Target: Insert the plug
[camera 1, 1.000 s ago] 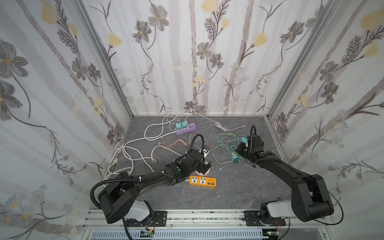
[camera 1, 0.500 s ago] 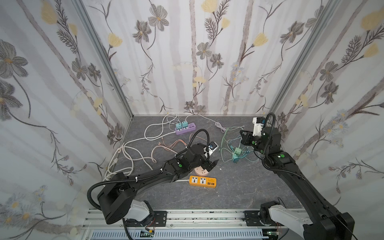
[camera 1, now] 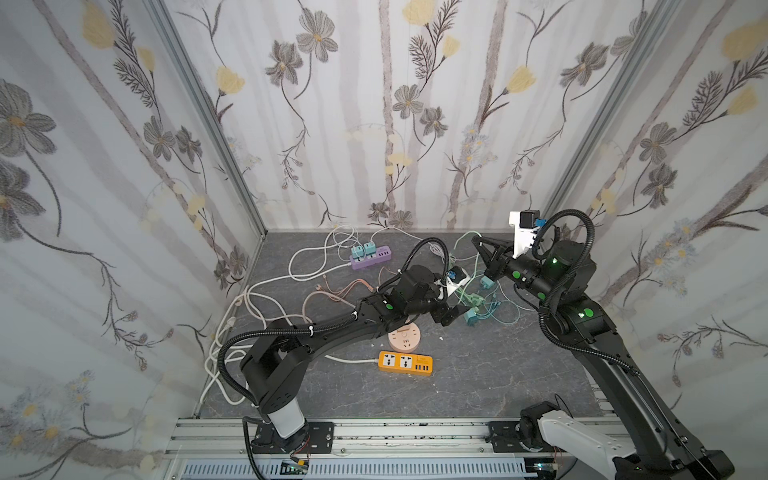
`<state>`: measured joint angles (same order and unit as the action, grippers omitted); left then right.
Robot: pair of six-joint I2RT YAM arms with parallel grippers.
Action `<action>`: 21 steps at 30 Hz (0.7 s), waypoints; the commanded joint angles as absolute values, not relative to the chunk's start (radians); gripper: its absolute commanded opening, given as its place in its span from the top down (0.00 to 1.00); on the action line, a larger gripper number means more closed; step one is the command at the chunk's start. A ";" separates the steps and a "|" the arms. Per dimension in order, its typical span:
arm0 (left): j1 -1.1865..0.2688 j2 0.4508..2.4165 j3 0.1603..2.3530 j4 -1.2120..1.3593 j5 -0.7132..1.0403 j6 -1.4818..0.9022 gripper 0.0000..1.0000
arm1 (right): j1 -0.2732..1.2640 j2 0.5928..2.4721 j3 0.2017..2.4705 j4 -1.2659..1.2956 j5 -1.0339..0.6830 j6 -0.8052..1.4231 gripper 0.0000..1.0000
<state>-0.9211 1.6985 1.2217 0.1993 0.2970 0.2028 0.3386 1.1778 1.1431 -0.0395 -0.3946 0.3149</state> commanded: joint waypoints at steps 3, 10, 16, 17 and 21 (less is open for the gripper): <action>-0.920 1.711 1.220 0.222 0.272 0.175 0.81 | 0.340 1.199 1.174 0.049 -0.398 0.334 1.00; -0.882 1.607 1.176 0.278 0.229 0.109 1.00 | 0.247 1.234 1.155 -0.046 -0.454 0.241 0.57; -0.834 1.558 1.266 0.241 0.286 0.031 1.00 | 0.219 1.285 1.048 -0.178 -0.578 -0.208 0.24; -0.834 1.556 1.284 0.227 0.275 0.031 1.00 | 0.219 1.294 1.014 -0.166 -0.578 -0.259 0.23; -0.833 1.548 1.347 0.193 0.191 -0.010 1.00 | 0.218 1.334 0.942 -0.149 -0.598 -0.403 0.21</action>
